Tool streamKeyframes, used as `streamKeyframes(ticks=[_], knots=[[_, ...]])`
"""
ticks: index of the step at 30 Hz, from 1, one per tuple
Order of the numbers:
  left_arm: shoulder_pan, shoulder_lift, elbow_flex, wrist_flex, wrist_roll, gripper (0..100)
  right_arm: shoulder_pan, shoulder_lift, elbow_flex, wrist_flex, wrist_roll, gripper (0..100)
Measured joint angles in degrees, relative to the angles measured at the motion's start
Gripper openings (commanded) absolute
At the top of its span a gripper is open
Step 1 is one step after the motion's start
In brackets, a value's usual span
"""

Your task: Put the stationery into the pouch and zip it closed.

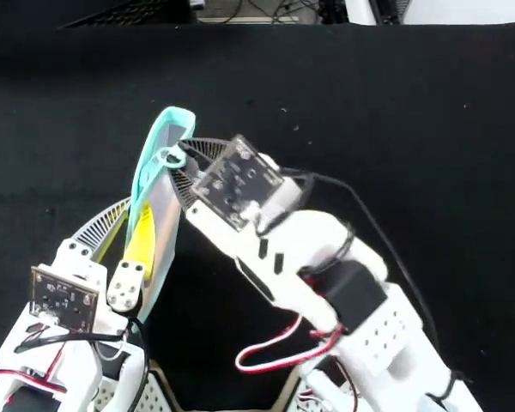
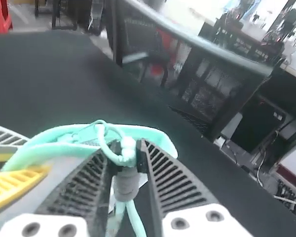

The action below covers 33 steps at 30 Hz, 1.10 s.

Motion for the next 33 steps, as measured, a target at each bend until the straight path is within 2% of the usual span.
streamKeyframes(ticks=[8, 13, 18, 29, 33], knots=[[0.09, 0.0, 0.0, 0.0, 0.0, 3, 0.09, -0.53, 2.11, 0.09, 0.0, 1.7], [0.09, 0.0, 0.0, 0.0, 0.0, 3, 0.09, -0.79, 2.2, 0.09, 0.0, 10.1], [0.09, 0.0, 0.0, 0.0, 0.0, 3, 0.09, 0.09, 2.2, 0.09, 0.0, 6.7], [0.09, 0.0, 0.0, 0.0, 0.0, 3, 0.09, 0.09, 2.2, 0.09, 0.0, 6.2], [0.09, 0.0, 0.0, 0.0, 0.0, 3, 0.09, 0.09, 2.2, 0.09, 0.0, 1.3]])
